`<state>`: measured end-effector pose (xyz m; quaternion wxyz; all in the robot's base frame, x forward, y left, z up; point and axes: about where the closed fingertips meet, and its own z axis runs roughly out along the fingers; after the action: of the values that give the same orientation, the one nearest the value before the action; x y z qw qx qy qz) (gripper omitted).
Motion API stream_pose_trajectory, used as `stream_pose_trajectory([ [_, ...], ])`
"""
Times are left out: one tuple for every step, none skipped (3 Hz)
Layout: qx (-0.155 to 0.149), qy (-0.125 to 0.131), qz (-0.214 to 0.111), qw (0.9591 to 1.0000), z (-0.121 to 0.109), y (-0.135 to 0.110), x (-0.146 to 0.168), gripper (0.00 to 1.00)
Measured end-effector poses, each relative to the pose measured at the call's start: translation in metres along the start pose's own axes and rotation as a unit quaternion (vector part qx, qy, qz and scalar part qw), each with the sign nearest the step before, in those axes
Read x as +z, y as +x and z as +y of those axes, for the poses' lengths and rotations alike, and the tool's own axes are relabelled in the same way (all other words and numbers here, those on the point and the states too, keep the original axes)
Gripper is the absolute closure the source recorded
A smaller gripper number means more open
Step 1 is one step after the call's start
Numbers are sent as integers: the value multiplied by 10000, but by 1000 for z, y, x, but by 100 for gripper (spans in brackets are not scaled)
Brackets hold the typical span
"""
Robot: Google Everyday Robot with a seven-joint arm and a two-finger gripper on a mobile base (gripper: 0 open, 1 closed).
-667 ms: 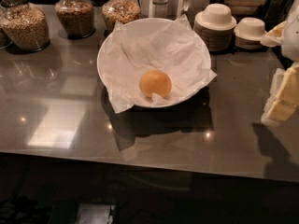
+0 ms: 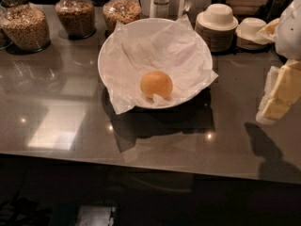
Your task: Pick orange from white bowl
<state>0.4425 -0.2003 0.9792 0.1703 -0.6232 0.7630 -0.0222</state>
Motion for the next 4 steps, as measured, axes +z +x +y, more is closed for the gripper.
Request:
stream_pose_trajectory([
  [-562, -236, -449, 9971, -3, -43, 7, 0],
  [-1195, -416, -882, 9880, -4, -95, 12, 0],
  [-1460, -636, -1180, 9802, -19, -139, 25, 0],
  [-1524, -767, -1321, 9765, -41, -180, 40, 0],
])
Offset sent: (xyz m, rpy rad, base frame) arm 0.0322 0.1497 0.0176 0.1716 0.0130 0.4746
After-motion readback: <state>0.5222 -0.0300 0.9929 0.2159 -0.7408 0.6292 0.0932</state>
